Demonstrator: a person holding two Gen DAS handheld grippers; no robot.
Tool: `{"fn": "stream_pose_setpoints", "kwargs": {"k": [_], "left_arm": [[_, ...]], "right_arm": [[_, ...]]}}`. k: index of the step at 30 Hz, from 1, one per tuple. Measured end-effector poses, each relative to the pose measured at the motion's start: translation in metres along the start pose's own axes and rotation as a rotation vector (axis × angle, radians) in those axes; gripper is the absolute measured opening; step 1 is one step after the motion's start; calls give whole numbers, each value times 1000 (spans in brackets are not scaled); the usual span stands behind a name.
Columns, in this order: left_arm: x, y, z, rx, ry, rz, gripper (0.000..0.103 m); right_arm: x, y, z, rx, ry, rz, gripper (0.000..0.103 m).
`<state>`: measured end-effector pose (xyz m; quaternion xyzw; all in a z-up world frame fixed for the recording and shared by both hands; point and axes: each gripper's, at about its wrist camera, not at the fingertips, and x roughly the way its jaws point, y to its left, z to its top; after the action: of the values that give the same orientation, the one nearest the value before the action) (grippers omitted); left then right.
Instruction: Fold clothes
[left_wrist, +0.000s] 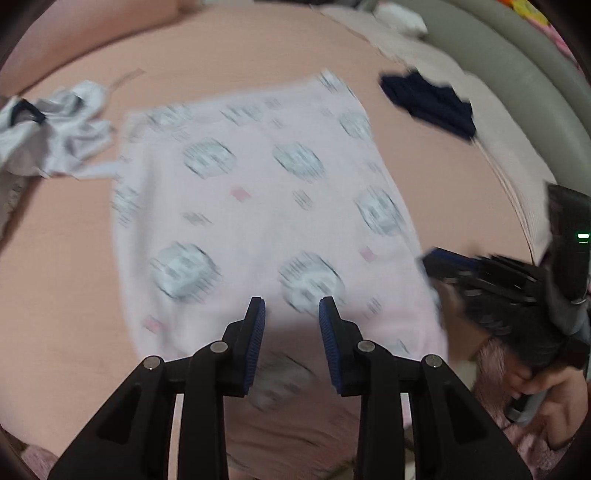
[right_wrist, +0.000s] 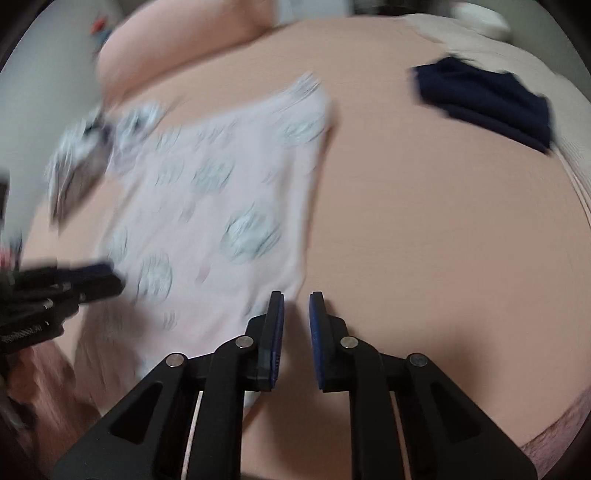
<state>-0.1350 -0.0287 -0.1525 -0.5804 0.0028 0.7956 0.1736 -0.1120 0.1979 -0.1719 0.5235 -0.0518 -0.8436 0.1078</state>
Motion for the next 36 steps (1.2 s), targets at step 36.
{"fn": "stream_pose_setpoints", "kwargs": {"k": [36], "left_arm": [[-24, 17, -68, -140, 3, -133, 35]], "right_arm": [[-6, 24, -48, -99, 105, 196, 12]]}}
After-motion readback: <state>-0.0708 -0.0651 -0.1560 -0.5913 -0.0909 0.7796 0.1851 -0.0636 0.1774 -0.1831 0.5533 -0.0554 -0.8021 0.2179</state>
